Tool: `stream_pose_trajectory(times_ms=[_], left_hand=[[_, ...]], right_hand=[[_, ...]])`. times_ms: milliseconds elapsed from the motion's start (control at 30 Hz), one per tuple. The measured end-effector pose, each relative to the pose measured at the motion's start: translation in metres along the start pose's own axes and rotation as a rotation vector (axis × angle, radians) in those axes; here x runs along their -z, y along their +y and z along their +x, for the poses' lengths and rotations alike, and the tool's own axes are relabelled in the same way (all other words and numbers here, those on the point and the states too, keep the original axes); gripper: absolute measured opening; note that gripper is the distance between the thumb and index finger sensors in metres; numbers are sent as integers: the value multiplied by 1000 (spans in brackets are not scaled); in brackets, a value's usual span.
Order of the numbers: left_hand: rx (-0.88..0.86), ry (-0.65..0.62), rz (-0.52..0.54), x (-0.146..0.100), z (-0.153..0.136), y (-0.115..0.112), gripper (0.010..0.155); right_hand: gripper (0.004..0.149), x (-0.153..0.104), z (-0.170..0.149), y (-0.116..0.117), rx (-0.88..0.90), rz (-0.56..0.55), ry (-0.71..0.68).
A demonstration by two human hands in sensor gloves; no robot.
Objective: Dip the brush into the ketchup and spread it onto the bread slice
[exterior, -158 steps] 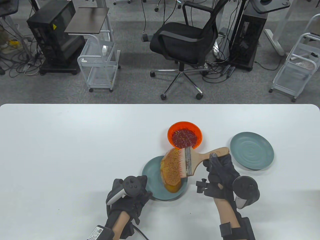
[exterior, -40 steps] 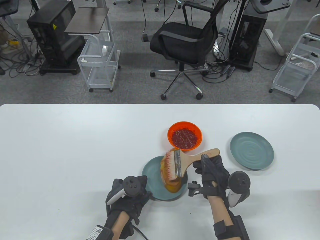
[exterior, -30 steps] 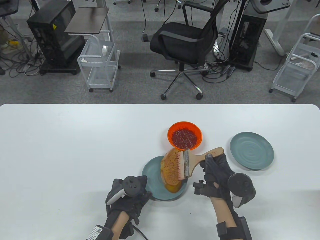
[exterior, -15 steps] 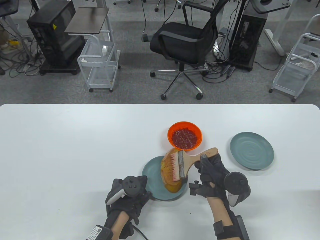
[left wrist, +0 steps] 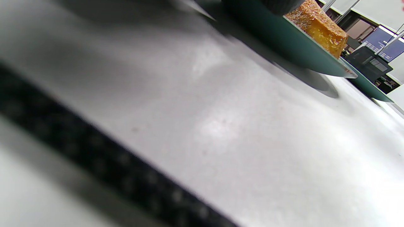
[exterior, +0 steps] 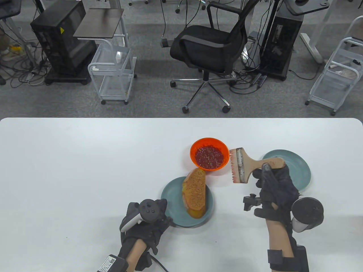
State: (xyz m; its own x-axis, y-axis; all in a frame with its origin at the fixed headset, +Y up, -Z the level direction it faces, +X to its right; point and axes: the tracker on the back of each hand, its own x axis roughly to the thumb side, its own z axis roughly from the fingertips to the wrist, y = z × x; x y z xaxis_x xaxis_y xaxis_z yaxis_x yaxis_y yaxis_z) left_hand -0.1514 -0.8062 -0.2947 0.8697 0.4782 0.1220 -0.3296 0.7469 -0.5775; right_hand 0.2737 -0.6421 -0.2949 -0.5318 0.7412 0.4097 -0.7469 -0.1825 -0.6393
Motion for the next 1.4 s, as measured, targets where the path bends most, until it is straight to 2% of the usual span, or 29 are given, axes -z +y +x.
stream_pose_trajectory(times_ms=[133, 233, 333, 467, 633, 933, 1033, 1133, 1267, 1400], left_hand=[[0, -2, -2, 0, 0, 0, 68], [-1, -3, -3, 0, 0, 0, 68], [-2, -3, -4, 0, 0, 0, 68], [-3, -4, -5, 0, 0, 0, 68], [-4, -4, -5, 0, 0, 0, 68], [-8, -5, -11, 0, 0, 0, 68], [-8, -5, -11, 0, 0, 0, 68], [-8, -5, -11, 0, 0, 0, 68], [-8, -5, -11, 0, 0, 0, 68], [-10, -4, -7, 0, 0, 0, 68]], right_hand=[[39, 15, 2, -27, -71, 8, -119], [38, 20, -5, -36, -213, 48, -204], [36, 19, -18, -34, -423, 125, -278], [35, 15, -41, -25, -653, 239, -310], [34, 8, -76, -10, -813, 406, -290], [36, -11, -112, 5, -903, 622, -297], [39, -18, -116, 6, -960, 734, -335], [46, -24, -118, 7, -999, 853, -300], [55, -31, -119, 6, -1067, 915, -277], [58, -32, -116, 3, -1117, 959, -234]])
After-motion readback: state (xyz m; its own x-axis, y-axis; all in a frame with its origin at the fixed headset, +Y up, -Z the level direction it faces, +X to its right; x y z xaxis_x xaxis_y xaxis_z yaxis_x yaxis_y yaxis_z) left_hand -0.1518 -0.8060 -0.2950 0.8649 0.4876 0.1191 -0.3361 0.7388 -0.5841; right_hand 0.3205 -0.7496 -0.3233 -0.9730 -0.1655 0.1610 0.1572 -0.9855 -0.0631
